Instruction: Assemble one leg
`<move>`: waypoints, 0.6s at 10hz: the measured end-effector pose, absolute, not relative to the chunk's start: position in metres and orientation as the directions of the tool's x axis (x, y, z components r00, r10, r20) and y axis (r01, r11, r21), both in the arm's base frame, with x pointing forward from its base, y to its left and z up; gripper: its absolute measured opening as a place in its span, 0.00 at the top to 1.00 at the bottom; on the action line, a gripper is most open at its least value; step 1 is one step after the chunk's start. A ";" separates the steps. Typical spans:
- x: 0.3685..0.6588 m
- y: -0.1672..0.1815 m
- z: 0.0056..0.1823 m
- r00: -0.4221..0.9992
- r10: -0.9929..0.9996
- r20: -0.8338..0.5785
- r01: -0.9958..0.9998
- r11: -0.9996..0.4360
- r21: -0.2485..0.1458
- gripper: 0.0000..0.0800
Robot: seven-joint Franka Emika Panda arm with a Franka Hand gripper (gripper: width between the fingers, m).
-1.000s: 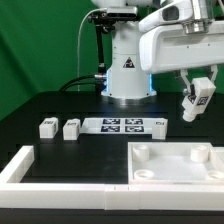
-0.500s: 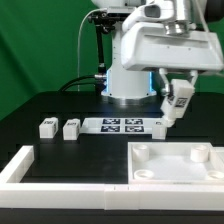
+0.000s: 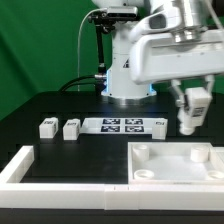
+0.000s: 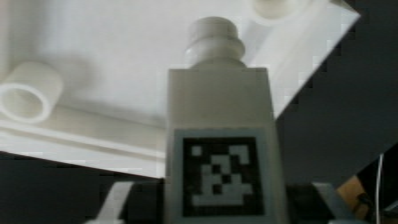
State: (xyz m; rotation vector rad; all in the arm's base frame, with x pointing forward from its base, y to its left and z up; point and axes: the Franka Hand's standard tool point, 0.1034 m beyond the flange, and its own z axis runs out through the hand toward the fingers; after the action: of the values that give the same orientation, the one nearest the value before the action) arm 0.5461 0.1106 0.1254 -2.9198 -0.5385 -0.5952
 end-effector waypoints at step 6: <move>0.568 0.117 0.122 0.836 0.313 0.450 0.368 -0.929 -0.039 0.63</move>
Offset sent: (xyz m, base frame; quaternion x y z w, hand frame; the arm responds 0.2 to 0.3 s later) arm 0.0000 0.0000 0.0000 0.0000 0.0000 0.0000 1.0000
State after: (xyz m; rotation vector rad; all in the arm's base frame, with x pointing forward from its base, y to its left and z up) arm 0.5678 0.1172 0.1224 -2.8906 -0.5385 -0.6768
